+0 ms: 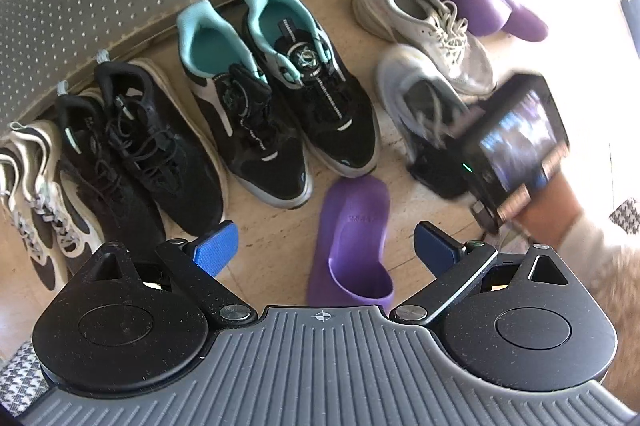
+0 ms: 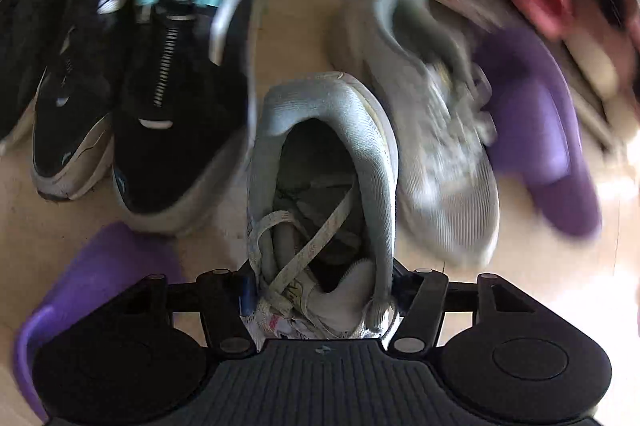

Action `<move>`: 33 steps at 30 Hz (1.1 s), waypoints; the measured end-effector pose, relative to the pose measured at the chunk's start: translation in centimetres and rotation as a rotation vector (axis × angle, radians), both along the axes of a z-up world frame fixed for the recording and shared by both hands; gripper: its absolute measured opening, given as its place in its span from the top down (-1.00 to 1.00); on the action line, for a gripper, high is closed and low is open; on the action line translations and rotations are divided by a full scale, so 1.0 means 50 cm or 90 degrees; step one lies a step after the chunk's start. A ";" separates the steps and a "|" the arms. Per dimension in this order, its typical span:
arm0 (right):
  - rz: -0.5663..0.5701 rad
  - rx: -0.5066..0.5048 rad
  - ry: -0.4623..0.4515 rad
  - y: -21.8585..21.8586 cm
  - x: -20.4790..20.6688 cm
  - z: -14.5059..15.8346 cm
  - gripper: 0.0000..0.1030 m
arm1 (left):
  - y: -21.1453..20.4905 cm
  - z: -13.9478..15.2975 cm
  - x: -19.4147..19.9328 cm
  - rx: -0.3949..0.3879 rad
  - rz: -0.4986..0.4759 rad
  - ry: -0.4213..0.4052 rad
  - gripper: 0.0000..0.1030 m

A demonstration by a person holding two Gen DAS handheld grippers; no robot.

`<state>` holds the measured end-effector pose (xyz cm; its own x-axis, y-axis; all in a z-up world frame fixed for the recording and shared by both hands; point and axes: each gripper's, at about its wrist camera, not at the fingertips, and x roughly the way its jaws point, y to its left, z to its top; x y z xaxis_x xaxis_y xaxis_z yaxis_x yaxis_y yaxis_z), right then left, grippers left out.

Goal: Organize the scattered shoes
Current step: 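Carry the grey-white sneaker and set it beside the grey sneaker, right tool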

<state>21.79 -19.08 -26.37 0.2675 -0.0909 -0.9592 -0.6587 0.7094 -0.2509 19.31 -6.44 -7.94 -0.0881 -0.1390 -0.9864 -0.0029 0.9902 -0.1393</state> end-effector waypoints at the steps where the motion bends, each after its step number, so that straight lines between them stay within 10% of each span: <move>1: 0.015 -0.009 -0.010 0.015 0.015 -0.003 -0.11 | 0.002 -0.001 0.002 -0.001 0.002 0.001 -0.89; 6: -0.099 0.017 0.010 0.010 0.103 -0.007 -0.08 | 0.013 0.001 0.012 -0.006 0.015 0.000 -0.89; 13: -0.564 0.120 0.000 -0.148 0.140 0.000 0.00 | 0.031 0.014 0.013 -0.017 0.031 -0.010 -0.89; 16: -0.659 0.142 0.013 -0.202 0.137 0.000 0.03 | 0.041 0.016 0.009 -0.019 0.037 -0.010 -0.89; 22: -0.304 0.097 -0.041 -0.079 0.118 0.058 0.06 | 0.045 0.023 0.006 -0.020 0.042 -0.014 -0.89; 27: -0.252 0.158 -0.055 -0.014 0.139 0.107 0.06 | 0.039 0.023 0.003 -0.018 0.032 -0.016 -0.89; 33: -0.227 0.128 -0.069 -0.009 0.177 0.131 -0.66 | 0.043 0.016 0.008 -0.006 0.035 -0.014 -0.89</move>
